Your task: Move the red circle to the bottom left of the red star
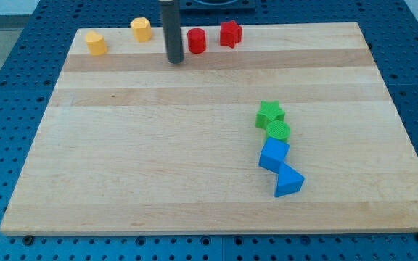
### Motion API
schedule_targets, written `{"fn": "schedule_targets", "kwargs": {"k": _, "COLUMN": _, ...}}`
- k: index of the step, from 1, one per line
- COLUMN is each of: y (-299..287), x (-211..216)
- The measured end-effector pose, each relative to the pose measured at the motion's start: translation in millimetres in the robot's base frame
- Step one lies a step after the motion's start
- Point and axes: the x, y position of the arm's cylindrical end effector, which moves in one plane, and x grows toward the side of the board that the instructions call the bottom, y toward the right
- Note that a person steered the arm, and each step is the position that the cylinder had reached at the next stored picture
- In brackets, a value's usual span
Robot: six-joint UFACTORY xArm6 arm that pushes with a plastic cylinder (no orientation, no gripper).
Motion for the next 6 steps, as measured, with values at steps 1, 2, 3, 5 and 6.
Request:
{"fn": "schedule_targets", "kwargs": {"k": 1, "y": -8.1, "x": -14.5}}
{"fn": "schedule_targets", "kwargs": {"k": 2, "y": 14.1, "x": -34.0}}
{"fn": "schedule_targets", "kwargs": {"k": 3, "y": 41.4, "x": -50.4}}
{"fn": "schedule_targets", "kwargs": {"k": 5, "y": 40.3, "x": -7.0}}
{"fn": "schedule_targets", "kwargs": {"k": 6, "y": 76.1, "x": 31.3}}
